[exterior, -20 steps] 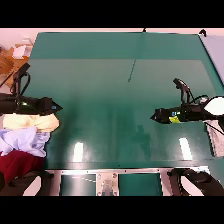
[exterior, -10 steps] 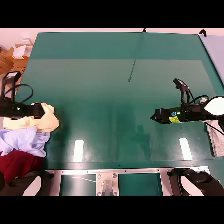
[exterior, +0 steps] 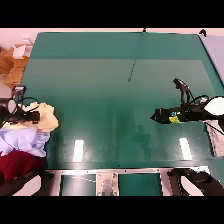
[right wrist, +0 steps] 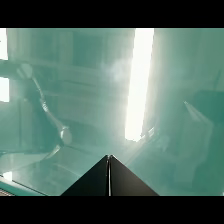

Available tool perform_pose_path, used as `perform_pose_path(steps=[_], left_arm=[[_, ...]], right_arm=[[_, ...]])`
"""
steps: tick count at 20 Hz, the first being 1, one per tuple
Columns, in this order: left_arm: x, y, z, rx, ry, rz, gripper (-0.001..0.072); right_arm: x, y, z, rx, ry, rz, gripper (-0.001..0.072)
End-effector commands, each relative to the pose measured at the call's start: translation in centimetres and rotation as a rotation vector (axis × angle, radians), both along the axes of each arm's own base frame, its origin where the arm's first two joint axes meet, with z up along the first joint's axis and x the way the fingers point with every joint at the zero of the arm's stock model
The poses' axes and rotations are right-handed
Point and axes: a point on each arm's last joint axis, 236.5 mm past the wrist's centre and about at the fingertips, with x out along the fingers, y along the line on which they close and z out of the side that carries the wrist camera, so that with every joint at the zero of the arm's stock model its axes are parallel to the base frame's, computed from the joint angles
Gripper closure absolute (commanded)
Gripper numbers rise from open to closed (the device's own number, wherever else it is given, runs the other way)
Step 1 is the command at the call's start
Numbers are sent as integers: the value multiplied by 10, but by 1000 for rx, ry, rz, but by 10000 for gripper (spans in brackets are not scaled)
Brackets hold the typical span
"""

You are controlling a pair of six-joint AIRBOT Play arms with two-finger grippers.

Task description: Fold the shirts.

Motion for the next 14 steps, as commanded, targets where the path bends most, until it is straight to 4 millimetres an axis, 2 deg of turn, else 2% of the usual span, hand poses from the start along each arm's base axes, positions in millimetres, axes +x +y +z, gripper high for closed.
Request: perform_pose_path(steps=[1, 2, 3, 5, 7, 8, 9, 11, 13, 14], left_arm=[[4, 8, -22, 4, 31, 14, 458], [8, 9, -17, 7, 23, 15, 671], [14, 11, -8, 9, 14, 22, 679], [31, 16, 23, 20, -17, 39, 680], [53, 13, 71, 21, -58, 28, 680], [67, 2, 101, 6, -91, -10, 680], [81, -14, 132, -20, -136, -50, 680], [106, -69, 202, -98, -259, -156, 680], [121, -147, 272, -204, -421, -319, 680], [123, -185, 298, -260, -491, -401, 680]], right_arm=[[0, 0, 0, 0, 0, 1, 690], [0, 0, 0, 0, 0, 1, 690], [0, 0, 0, 0, 0, 2, 690], [0, 0, 0, 0, 0, 1, 690], [0, 0, 0, 0, 0, 1, 690], [0, 0, 0, 0, 0, 1, 690], [0, 0, 0, 0, 0, 1, 690], [0, 0, 0, 0, 0, 1, 690], [0, 0, 0, 0, 0, 1, 690], [0, 0, 0, 0, 0, 1, 690]])
